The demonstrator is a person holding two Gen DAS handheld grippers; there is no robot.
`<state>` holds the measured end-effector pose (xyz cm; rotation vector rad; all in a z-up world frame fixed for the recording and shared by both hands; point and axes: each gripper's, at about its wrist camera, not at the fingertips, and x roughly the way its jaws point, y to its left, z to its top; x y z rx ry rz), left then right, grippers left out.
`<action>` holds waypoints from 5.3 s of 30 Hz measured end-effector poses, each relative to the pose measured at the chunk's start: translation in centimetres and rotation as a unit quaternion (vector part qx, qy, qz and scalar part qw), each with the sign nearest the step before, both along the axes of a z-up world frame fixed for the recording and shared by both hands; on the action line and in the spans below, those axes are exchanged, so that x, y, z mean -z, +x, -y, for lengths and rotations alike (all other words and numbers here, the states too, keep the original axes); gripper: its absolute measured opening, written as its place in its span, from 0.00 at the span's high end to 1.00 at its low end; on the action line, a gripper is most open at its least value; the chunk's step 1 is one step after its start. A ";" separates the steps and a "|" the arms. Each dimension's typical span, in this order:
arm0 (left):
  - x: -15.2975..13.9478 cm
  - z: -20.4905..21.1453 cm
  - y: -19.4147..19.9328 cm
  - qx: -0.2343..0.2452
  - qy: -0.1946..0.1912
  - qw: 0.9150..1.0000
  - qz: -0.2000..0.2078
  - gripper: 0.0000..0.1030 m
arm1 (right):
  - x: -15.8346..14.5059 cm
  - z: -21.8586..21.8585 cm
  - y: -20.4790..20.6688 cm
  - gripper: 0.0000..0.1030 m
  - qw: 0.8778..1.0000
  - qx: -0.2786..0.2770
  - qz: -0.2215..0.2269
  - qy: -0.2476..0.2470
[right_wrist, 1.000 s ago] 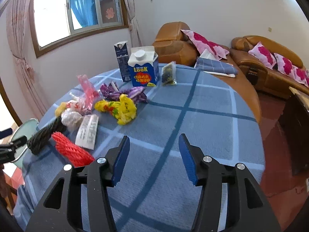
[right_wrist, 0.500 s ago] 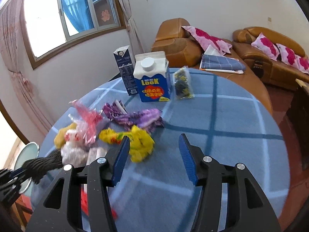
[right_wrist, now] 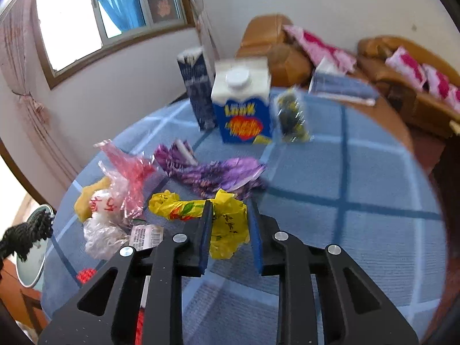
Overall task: Collect trash
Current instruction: 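Grasp the yellow plastic bag with the right gripper, then carry the black net and yellow bag over the light-blue bucket with both grippers, then open both grippers to drop the net and bag into the bucket, then grasp the yellow sponge with the left gripper while the right gripper grasps the red mesh net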
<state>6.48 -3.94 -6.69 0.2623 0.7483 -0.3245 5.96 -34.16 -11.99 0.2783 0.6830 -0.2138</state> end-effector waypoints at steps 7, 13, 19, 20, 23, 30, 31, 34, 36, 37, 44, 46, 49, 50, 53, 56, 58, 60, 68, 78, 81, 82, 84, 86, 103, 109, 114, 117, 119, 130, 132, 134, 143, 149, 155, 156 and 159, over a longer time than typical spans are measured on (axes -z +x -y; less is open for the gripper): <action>-0.7 -3.4 0.0 -0.027 0.008 1.000 0.010 0.85 | -3.7 -0.4 -2.7 0.78 0.998 0.012 0.059 -0.010; -0.6 -6.4 0.3 -0.056 0.017 0.998 0.009 0.85 | -6.0 -3.9 -2.0 0.78 0.996 -0.031 0.085 -0.027; 0.0 -8.8 0.6 -0.090 0.036 0.995 0.009 0.85 | -6.0 -8.9 0.7 0.78 0.991 -0.093 0.084 -0.046; 0.0 -9.1 0.7 -0.093 0.037 0.995 0.010 0.85 | -5.8 -9.7 1.0 0.79 0.990 -0.101 0.083 -0.049; 0.1 -9.8 0.9 -0.101 0.040 0.994 0.010 0.85 | -5.5 -12.4 1.9 0.78 0.986 -0.134 0.081 -0.058; 0.4 -10.8 1.2 -0.115 0.047 0.992 0.008 0.85 | -5.1 -16.8 3.6 0.79 0.978 -0.180 0.074 -0.073; 0.4 -11.1 1.2 -0.118 0.049 0.992 0.009 0.85 | -5.0 -17.4 3.9 0.79 0.977 -0.187 0.073 -0.074; 0.4 -11.7 1.1 -0.126 0.057 0.990 0.012 0.85 | -4.7 -19.2 4.7 0.79 0.973 -0.205 0.070 -0.079; 0.4 -12.1 1.2 -0.131 0.060 0.990 0.012 0.85 | -4.5 -20.2 5.0 0.78 0.971 -0.216 0.068 -0.082; 0.4 -12.3 1.3 -0.133 0.060 0.989 0.012 0.85 | -4.4 -20.7 5.2 0.79 0.970 -0.220 0.067 -0.084; 0.4 -13.3 1.3 -0.147 0.076 0.986 0.021 0.85 | -4.1 -23.3 6.2 0.78 0.963 -0.247 0.064 -0.086; 0.6 -13.6 1.3 -0.150 0.078 0.985 0.020 0.85 | -4.0 -24.0 6.5 0.78 0.961 -0.254 0.062 -0.088; 0.7 -14.1 1.3 -0.156 0.077 0.985 0.018 0.85 | -3.9 -25.1 6.9 0.78 0.958 -0.264 0.061 -0.090; 0.7 -14.2 1.3 -0.158 0.076 0.984 0.017 0.85 | -3.9 -25.3 7.0 0.78 0.958 -0.266 0.061 -0.091; 0.8 -14.6 1.4 -0.167 0.074 0.983 0.015 0.85 | -3.9 -26.0 7.2 0.78 0.955 -0.275 0.059 -0.091; 0.7 -15.1 1.5 -0.173 0.072 0.982 0.015 0.85 | -3.8 -26.9 7.4 0.78 0.953 -0.283 0.057 -0.095; 0.7 -15.2 1.6 -0.177 0.072 0.981 0.014 0.85 | -3.7 -27.3 7.4 0.78 0.951 -0.288 0.056 -0.096; 0.7 -15.3 1.7 -0.178 0.069 0.981 0.013 0.85 | -3.6 -27.6 7.4 0.78 0.951 -0.290 0.055 -0.096; 0.8 -15.1 1.7 -0.176 0.066 0.982 0.012 0.85 | -3.5 -27.9 7.2 0.78 0.949 -0.296 0.053 -0.097; 0.7 -15.1 1.6 -0.173 0.061 0.983 0.012 0.84 | -3.4 -28.5 7.0 0.78 0.945 -0.308 0.052 -0.098; 0.7 -15.1 1.6 -0.169 0.056 0.984 0.011 0.79 | -3.2 -28.8 7.0 0.75 0.942 -0.319 0.049 -0.095; 0.6 -15.1 1.5 -0.169 0.054 0.984 0.011 0.79 | -3.1 -29.0 7.0 0.75 0.940 -0.323 0.048 -0.097; 0.8 -14.8 1.4 -0.164 0.053 0.985 0.011 0.71 | -3.0 -29.3 6.9 0.72 0.938 -0.329 0.047 -0.102; 0.7 -14.6 1.4 -0.160 0.052 0.986 0.013 0.67 | -2.8 -29.5 6.7 0.69 0.936 -0.333 0.044 -0.103; 0.9 -14.3 1.3 -0.166 0.055 0.984 0.018 0.46 | -2.5 -29.2 6.5 0.54 0.938 -0.329 0.042 -0.095; 0.9 -14.4 1.1 -0.168 0.050 0.984 0.019 0.39 | -2.7 -28.7 6.1 0.54 0.943 -0.314 0.040 -0.102; 1.9 -13.0 0.7 -0.154 0.033 0.988 0.005 0.36 | -3.5 -24.6 3.6 0.54 0.960 -0.252 0.042 -0.114; 2.8 -11.0 0.3 -0.127 0.028 0.992 -0.006 0.36 | -3.9 -20.9 1.3 0.53 0.971 -0.205 0.042 -0.118; 3.5 -9.3 -0.3 -0.105 0.031 0.994 -0.010 0.35 | -4.2 -17.4 -0.8 0.53 0.980 -0.160 0.041 -0.113; 4.3 -4.2 -2.9 -0.042 0.038 0.998 -0.002 0.26 | 0.2 -8.0 -6.2 0.53 0.999 -0.036 -0.019 -0.031; 4.1 -4.3 -2.9 -0.043 0.039 0.998 -0.001 0.25 | 1.0 -8.1 -5.6 0.54 0.998 -0.040 -0.035 -0.019; 3.9 -4.5 -2.8 -0.046 0.036 0.998 -0.001 0.25 | 1.7 -8.2 -5.2 0.58 0.998 -0.048 -0.050 -0.008; 2.9 -2.7 -2.3 -0.032 0.035 0.999 0.010 0.25 | 2.0 -8.2 -5.6 0.86 0.995 -0.081 -0.050 0.035; 2.0 0.2 -1.4 -0.015 0.030 0.999 0.021 0.25 | -1.3 -6.1 -8.5 0.87 0.998 -0.060 0.004 0.032; 1.6 5.2 0.6 0.003 0.023 0.999 0.025 0.25 | -2.3 -0.7 -8.8 0.87 0.999 0.015 0.029 0.011; 1.7 5.9 1.0 0.003 0.021 1.000 0.023 0.25 | -2.2 0.1 -8.7 0.87 0.999 0.027 0.030 0.007; 2.1 8.1 2.9 0.006 0.013 1.000 0.008 0.25 | -1.5 2.8 -8.5 0.87 0.998 0.053 0.029 0.015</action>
